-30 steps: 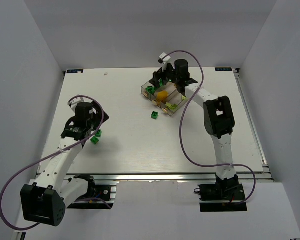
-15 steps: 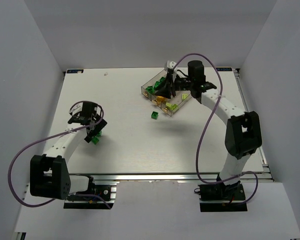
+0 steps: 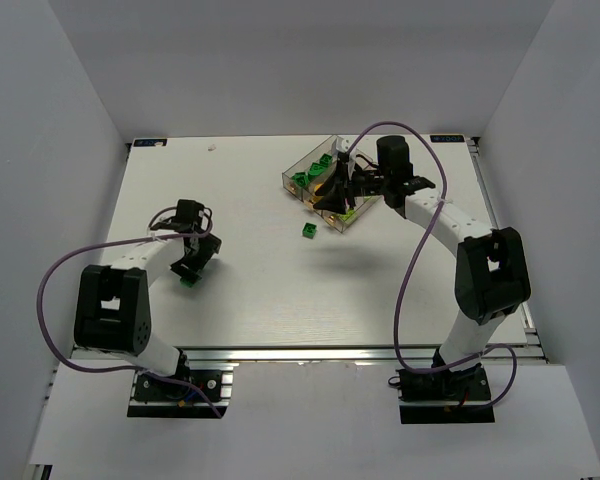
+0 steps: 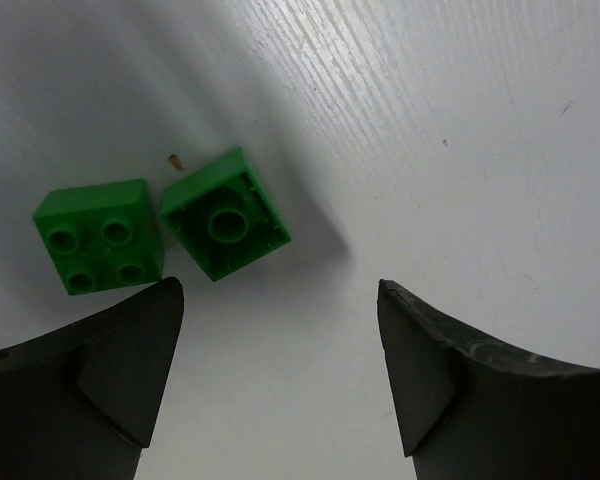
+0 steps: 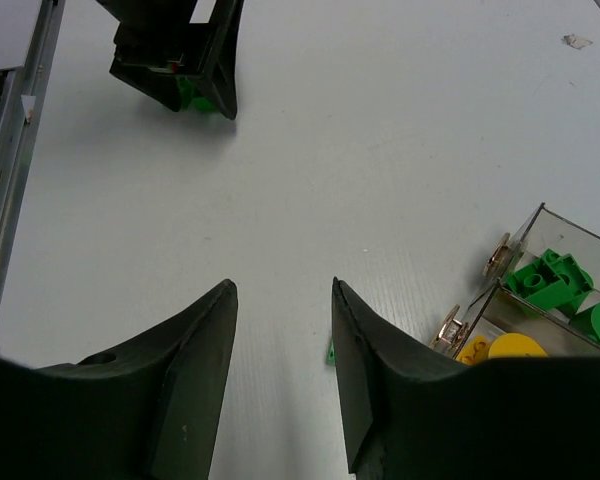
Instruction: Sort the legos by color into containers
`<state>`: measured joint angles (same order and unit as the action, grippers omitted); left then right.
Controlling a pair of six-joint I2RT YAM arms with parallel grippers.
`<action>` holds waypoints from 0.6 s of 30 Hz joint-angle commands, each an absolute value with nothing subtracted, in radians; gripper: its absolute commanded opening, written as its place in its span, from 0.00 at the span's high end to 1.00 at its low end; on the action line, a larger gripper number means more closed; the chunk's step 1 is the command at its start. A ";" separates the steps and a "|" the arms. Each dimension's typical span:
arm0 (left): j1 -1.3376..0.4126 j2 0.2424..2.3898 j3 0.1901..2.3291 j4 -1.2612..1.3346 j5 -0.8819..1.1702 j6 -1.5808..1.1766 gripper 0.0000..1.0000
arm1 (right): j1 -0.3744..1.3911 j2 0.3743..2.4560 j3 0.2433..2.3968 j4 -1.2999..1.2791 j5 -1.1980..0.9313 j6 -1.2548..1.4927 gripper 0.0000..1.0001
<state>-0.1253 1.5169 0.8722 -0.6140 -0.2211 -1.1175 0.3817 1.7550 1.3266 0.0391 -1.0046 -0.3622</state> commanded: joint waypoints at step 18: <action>-0.075 1.586 0.914 -0.574 -0.322 -1.126 0.32 | 0.373 1.721 1.325 0.055 -0.999 -0.354 0.51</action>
